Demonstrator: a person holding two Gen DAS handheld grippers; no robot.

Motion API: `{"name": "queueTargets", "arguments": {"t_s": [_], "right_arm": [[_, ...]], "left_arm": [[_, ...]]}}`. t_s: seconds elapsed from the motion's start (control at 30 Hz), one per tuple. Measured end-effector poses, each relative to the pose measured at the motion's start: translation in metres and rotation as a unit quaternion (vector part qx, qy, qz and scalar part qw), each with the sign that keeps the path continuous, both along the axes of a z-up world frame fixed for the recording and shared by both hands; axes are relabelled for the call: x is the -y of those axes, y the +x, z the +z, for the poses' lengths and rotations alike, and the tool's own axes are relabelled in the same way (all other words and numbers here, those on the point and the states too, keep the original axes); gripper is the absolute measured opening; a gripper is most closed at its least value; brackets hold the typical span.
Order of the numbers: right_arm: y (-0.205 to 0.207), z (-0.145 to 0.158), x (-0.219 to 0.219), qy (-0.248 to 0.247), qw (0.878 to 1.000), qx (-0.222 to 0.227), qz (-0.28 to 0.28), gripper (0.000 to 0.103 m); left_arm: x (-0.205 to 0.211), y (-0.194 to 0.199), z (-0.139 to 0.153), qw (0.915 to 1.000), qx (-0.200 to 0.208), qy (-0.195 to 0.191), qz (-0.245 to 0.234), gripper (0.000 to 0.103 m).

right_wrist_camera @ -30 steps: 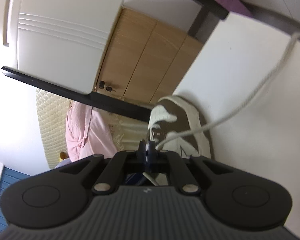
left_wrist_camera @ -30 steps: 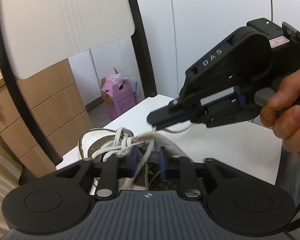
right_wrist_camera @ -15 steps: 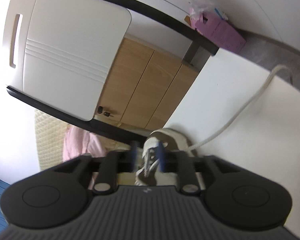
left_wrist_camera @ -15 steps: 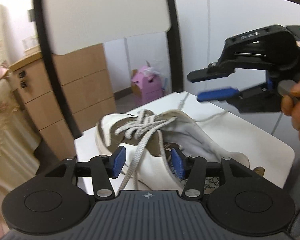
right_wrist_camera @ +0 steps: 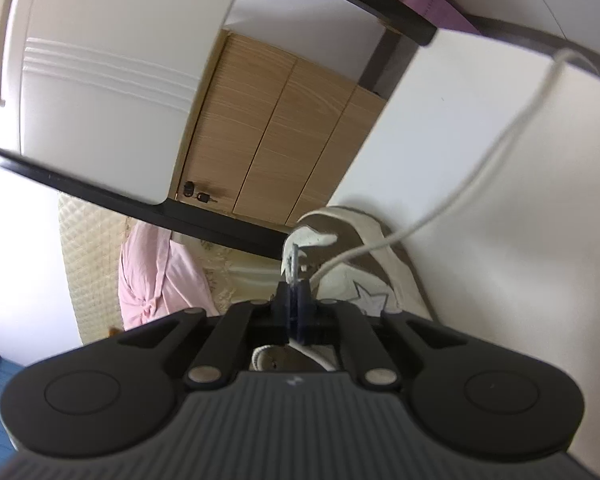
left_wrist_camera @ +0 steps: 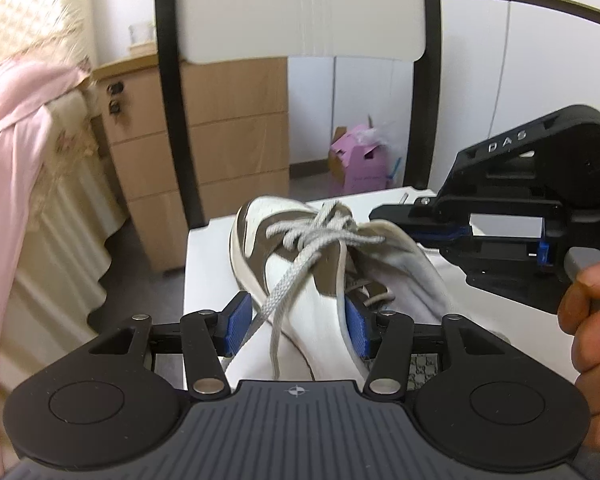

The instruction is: Lace up shoes with both hands

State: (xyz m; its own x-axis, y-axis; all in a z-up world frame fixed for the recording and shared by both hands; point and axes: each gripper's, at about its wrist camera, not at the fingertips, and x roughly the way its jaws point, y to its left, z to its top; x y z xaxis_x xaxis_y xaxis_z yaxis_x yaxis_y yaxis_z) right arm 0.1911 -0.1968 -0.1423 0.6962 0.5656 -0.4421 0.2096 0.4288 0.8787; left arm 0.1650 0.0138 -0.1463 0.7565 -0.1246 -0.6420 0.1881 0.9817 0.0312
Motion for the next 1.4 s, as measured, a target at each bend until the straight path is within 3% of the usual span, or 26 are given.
{"name": "queueTargets", "arguments": {"t_s": [0.13,0.27,0.6,0.97,1.1,1.27,1.33,1.4], "right_arm": [[-0.002,-0.001,-0.007,0.002,1.000,-0.005,0.003,0.004],[-0.002,-0.001,-0.010,-0.004,1.000,-0.005,0.006,0.004],[-0.002,0.006,0.002,-0.030,1.000,0.003,-0.009,0.003],[-0.003,0.016,0.056,-0.059,0.995,0.019,-0.078,0.001],[-0.004,0.017,0.069,-0.052,0.996,0.023,-0.068,0.001],[-0.005,0.011,0.059,0.002,1.000,0.015,-0.014,0.009],[-0.006,0.011,0.051,0.021,1.000,0.015,0.006,0.020],[-0.005,0.011,0.041,0.027,0.999,0.016,0.019,0.023]], "left_arm": [[-0.004,-0.003,0.001,0.9995,0.001,0.004,0.030,0.055],[-0.016,0.002,-0.004,0.9983,-0.023,-0.020,0.050,0.055],[-0.015,0.000,-0.006,0.9981,-0.025,-0.008,0.056,0.057],[-0.021,0.001,-0.009,0.9957,-0.035,-0.032,0.079,0.059],[-0.021,-0.001,-0.006,0.9949,-0.036,-0.036,0.087,0.059],[-0.024,-0.014,0.004,0.9948,-0.024,-0.044,0.088,0.059],[-0.024,-0.019,0.008,0.9950,-0.013,-0.049,0.087,0.059],[-0.021,-0.018,0.009,0.9951,-0.005,-0.048,0.086,0.059]]}}
